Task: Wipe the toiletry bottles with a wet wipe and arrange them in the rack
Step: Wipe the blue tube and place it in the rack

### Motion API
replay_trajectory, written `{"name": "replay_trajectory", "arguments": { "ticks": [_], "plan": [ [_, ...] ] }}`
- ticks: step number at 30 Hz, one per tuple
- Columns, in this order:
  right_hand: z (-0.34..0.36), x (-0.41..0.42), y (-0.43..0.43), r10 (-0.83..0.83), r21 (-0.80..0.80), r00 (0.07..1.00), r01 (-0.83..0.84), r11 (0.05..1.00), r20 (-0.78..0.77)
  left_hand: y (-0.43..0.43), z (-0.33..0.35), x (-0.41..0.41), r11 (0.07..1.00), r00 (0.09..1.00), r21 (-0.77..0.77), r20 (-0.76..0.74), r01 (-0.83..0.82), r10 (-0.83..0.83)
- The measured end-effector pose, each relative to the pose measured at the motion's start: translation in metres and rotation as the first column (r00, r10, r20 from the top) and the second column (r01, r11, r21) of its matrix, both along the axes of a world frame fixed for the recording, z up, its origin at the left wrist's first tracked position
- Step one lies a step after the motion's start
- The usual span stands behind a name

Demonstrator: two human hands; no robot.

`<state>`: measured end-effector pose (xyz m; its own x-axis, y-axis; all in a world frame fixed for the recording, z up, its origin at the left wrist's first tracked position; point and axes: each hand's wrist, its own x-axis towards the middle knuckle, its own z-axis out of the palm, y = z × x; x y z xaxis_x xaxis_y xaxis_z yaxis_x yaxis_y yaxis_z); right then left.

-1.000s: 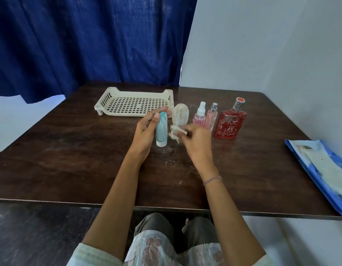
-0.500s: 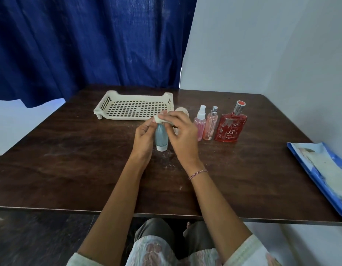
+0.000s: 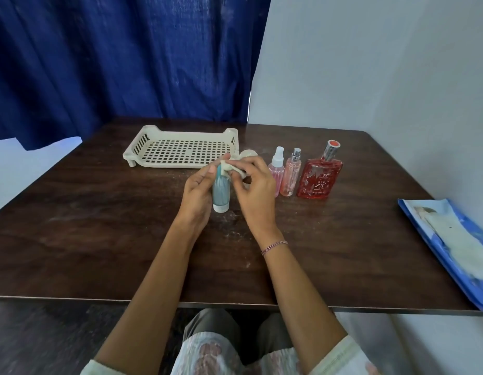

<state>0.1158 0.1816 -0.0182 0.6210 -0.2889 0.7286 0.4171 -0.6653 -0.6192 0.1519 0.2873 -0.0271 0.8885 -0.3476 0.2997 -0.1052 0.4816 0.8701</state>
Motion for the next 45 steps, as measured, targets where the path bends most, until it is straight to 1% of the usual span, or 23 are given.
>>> {"name": "replay_trajectory", "arguments": {
  "ticks": [2, 7, 12, 16, 18, 23, 27, 30, 34, 36, 39, 42, 45],
  "plan": [
    [-0.001, 0.0, -0.002, -0.034, 0.009, 0.999, 0.034, 0.999, -0.028, 0.0, -0.001, -0.001, 1.0, 1.0, -0.015, -0.014, 0.009, -0.009],
    [0.002, -0.007, 0.003, 0.071, -0.043, 0.997, -0.07, 0.997, 0.026, -0.001, 0.0, 0.0, 1.0, 1.0, 0.012, 0.004, -0.011, 0.011],
    [0.001, -0.004, 0.002, -0.018, -0.001, 1.0, 0.018, 1.0, 0.017, -0.003, 0.001, 0.001, 1.0, 1.0, 0.008, 0.002, 0.015, -0.015],
    [0.002, -0.008, 0.002, 0.047, -0.04, 0.998, -0.046, 0.998, 0.038, -0.002, 0.0, 0.003, 0.999, 1.0, 0.026, 0.018, 0.02, -0.021],
    [0.002, -0.008, -0.001, 0.054, -0.039, 0.998, -0.053, 0.998, 0.035, -0.001, 0.001, 0.004, 0.999, 1.0, 0.028, 0.016, 0.022, -0.023],
    [0.003, -0.007, 0.003, 0.008, -0.017, 1.0, -0.008, 1.0, 0.001, 0.002, 0.002, 0.005, 0.998, 0.998, 0.052, 0.064, -0.024, 0.02],
    [0.002, -0.011, -0.003, 0.074, -0.051, 0.997, -0.074, 0.996, -0.003, 0.002, 0.001, 0.006, 0.996, 0.996, 0.065, 0.075, -0.062, 0.057],
    [0.0, -0.015, -0.005, 0.093, -0.061, 0.995, -0.094, 0.994, -0.024, 0.002, 0.0, 0.006, 0.991, 0.992, 0.089, 0.085, -0.103, 0.095],
    [0.001, -0.018, 0.003, 0.094, -0.109, 0.995, -0.091, 0.99, 0.02, 0.005, 0.002, 0.005, 0.985, 0.987, 0.104, 0.104, -0.137, 0.126],
    [0.0, -0.019, 0.002, 0.082, -0.106, 0.996, -0.08, 0.991, 0.022, 0.003, 0.004, 0.004, 0.981, 0.984, 0.119, 0.115, -0.15, 0.137],
    [-0.004, -0.018, 0.001, 0.074, -0.114, 0.997, -0.076, 0.991, -0.017, 0.003, 0.003, 0.005, 0.979, 0.983, 0.115, 0.092, -0.168, 0.158],
    [-0.005, -0.017, 0.006, 0.085, -0.172, 0.995, -0.093, 0.981, -0.051, 0.005, 0.002, 0.006, 0.974, 0.979, 0.116, 0.082, -0.193, 0.185],
    [-0.005, -0.018, 0.009, 0.054, -0.197, 0.999, -0.053, 0.979, -0.004, 0.004, 0.002, 0.004, 0.971, 0.976, 0.125, 0.102, -0.203, 0.191]
  ]
}}
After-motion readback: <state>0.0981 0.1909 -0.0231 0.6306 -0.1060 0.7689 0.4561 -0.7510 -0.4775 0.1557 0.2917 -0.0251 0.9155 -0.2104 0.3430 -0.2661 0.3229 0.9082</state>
